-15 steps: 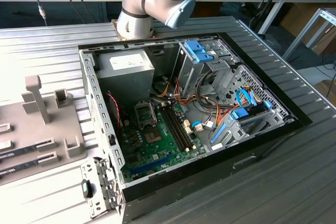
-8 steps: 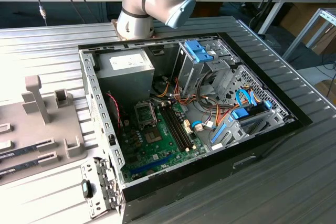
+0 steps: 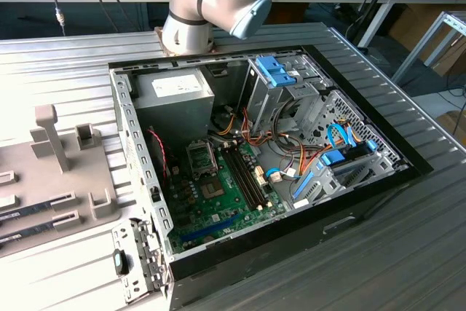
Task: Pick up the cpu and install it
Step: 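Pick up the cpu and move it towards the insertion slot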
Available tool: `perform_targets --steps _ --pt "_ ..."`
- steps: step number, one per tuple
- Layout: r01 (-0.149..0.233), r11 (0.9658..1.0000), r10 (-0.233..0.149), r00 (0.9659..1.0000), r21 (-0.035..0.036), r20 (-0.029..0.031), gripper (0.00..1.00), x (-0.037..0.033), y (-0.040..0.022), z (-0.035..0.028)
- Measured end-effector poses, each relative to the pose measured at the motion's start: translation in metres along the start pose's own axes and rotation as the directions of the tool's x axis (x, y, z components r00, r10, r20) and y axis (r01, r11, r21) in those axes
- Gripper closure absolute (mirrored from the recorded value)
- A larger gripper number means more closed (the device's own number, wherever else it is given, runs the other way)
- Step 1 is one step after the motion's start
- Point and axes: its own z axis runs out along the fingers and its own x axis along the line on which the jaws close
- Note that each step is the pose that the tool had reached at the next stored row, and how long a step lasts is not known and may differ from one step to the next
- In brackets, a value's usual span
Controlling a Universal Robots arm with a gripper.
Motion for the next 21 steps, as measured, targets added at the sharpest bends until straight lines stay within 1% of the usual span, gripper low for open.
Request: perform_targets --steps 6,10,19,21 --pt "0.000 1.0000 0.000 1.0000 0.0000 -0.0002 0.53 -0.0099 -0.0007 0.0002" --pt "0.000 1.0000 0.000 1.0000 0.0000 -0.0003 0.53 -0.0142 -0.0010 0.0003" --pt "0.000 1.0000 0.000 1.0000 -0.0001 -0.0006 0.53 -0.0265 -0.0019 0.0007" --pt "0.000 1.0000 0.000 1.0000 -0.0001 -0.0007 0.53 -0.0308 -0.0022 0.0008"
